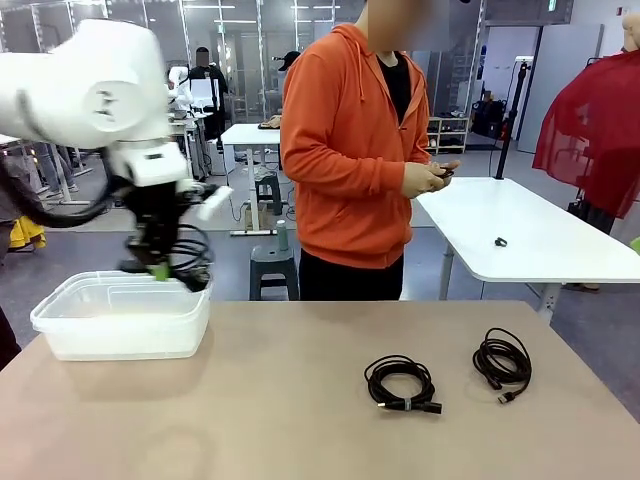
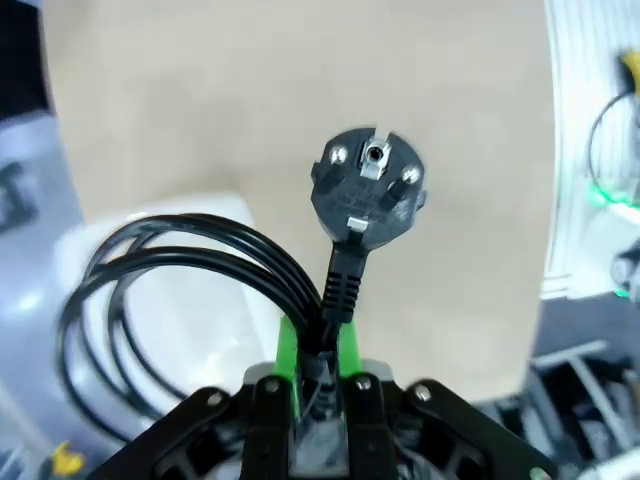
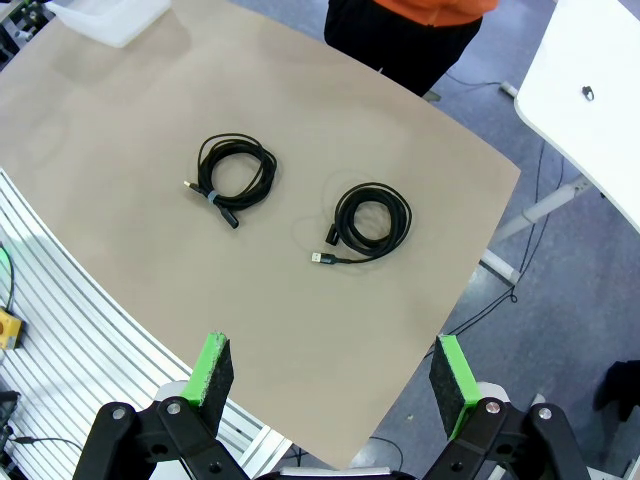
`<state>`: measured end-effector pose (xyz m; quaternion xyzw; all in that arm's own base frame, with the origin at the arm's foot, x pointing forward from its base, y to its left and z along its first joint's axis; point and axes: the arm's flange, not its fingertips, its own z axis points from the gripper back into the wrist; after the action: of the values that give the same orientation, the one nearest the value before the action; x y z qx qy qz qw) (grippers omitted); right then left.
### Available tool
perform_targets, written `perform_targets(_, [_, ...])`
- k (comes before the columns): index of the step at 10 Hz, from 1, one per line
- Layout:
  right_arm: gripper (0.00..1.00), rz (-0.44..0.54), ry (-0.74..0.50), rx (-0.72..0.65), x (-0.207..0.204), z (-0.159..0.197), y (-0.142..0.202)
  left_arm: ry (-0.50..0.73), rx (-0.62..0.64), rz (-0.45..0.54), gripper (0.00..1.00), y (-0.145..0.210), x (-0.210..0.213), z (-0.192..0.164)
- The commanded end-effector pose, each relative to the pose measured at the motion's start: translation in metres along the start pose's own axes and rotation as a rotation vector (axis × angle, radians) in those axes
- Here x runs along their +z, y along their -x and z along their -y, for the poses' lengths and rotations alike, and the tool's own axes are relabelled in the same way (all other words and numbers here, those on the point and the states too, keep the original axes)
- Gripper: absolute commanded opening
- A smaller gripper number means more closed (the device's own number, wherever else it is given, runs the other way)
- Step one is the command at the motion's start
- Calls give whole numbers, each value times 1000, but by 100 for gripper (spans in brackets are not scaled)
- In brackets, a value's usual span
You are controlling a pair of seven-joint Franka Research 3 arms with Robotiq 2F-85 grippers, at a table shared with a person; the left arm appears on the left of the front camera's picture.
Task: Organize and store the cables.
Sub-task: Place the Power Cable into the Organizing box.
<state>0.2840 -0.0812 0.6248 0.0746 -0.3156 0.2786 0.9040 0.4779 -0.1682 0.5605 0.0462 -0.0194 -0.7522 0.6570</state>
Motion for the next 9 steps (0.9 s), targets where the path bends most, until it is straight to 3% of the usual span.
perform_targets(1, [100, -1, 1, 2, 0, 0, 1, -21, 55, 37, 7, 39, -3, 31])
perform_targets(3, [100, -1, 1, 2, 0, 0, 1, -18, 133, 64, 7, 74, -9, 40])
perform_targets(4, [100, -1, 1, 2, 0, 0, 1, -61, 118, 85, 7, 76, -9, 40])
perform_targets(5, [100, -1, 1, 2, 0, 0, 1, 13, 114, 26, 7, 74, -3, 36])
perform_targets(8, [100, -1, 1, 2, 0, 0, 1, 13, 114, 26, 7, 74, -3, 36])
perform_targets(9, [100, -1, 1, 2, 0, 0, 1, 9, 120, 39, 17, 76, -9, 39])
